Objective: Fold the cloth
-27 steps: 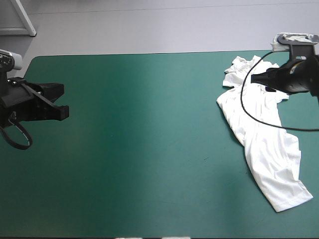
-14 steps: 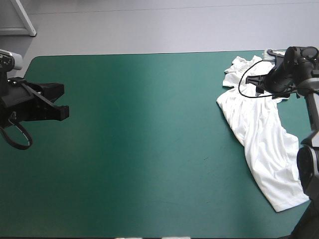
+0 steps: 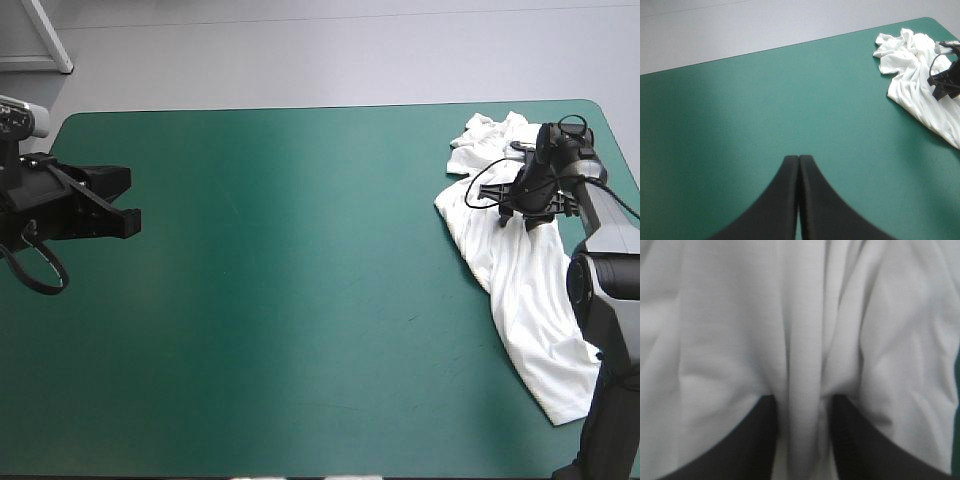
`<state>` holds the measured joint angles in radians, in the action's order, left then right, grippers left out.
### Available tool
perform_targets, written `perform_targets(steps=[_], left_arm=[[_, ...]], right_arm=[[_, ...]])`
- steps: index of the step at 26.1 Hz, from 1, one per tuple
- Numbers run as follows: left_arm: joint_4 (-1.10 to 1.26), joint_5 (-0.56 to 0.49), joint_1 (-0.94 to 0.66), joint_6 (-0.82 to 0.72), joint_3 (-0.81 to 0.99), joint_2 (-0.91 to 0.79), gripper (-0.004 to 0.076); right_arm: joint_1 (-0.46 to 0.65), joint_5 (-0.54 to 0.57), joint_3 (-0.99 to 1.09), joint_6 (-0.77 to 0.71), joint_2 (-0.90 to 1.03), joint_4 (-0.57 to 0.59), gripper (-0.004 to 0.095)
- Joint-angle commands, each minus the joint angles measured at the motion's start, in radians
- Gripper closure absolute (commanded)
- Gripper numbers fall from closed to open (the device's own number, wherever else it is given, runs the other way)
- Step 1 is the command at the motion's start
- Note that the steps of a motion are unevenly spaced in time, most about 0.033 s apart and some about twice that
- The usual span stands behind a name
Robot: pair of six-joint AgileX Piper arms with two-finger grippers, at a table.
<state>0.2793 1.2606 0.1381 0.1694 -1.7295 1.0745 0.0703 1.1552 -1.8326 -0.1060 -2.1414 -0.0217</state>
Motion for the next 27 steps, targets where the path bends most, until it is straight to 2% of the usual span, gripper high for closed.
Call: perform_targets(steps=[1, 4, 5, 7, 8, 9, 11, 16, 20, 23, 27], left_arm=[[0.020, -0.033, 0.003, -0.005, -0.018, 0.002, 0.0733], [0.016, -0.031, 0.003, -0.005, -0.018, 0.006, 0.0733], [0.016, -0.029, 0.003, -0.005, -0.018, 0.009, 0.0733], [0.016, -0.029, 0.003, -0.005, -0.018, 0.009, 0.0733], [0.016, -0.029, 0.003, -0.005, -0.018, 0.009, 0.0733], [0.016, -0.029, 0.003, -0.005, -0.018, 0.009, 0.0733], [0.016, -0.029, 0.003, -0.005, -0.018, 0.009, 0.0733], [0.016, -0.029, 0.003, -0.005, -0.018, 0.009, 0.0733], [0.013, -0.027, 0.003, -0.005, -0.018, 0.009, 0.0733], [0.013, -0.018, 0.003, -0.005, -0.018, 0.007, 0.0733], [0.016, -0.018, 0.003, -0.005, -0.018, 0.007, 0.0733]], right_arm=[[-0.037, 0.064, -0.015, 0.046, -0.027, -0.063, 0.0918], [-0.113, 0.028, -0.018, 0.060, -0.042, -0.130, 0.0927], [-0.170, 0.018, -0.037, 0.093, -0.042, -0.166, 0.0927], [-0.230, 0.016, -0.067, 0.106, -0.042, -0.233, 0.0927], [-0.287, 0.018, -0.099, 0.120, -0.042, -0.318, 0.0927], [-0.316, 0.022, -0.115, 0.125, -0.040, -0.357, 0.0927], [-0.395, 0.041, -0.165, 0.128, -0.040, -0.392, 0.0927], [-0.589, 0.054, -0.243, 0.106, -0.005, -0.382, 0.0927], [-0.718, 0.059, -0.243, 0.074, 0.039, -0.288, 0.0927], [-0.801, 0.061, -0.243, 0.043, 0.055, -0.224, 0.0927], [-0.885, 0.061, -0.243, 0.035, 0.057, -0.206, 0.0927]])
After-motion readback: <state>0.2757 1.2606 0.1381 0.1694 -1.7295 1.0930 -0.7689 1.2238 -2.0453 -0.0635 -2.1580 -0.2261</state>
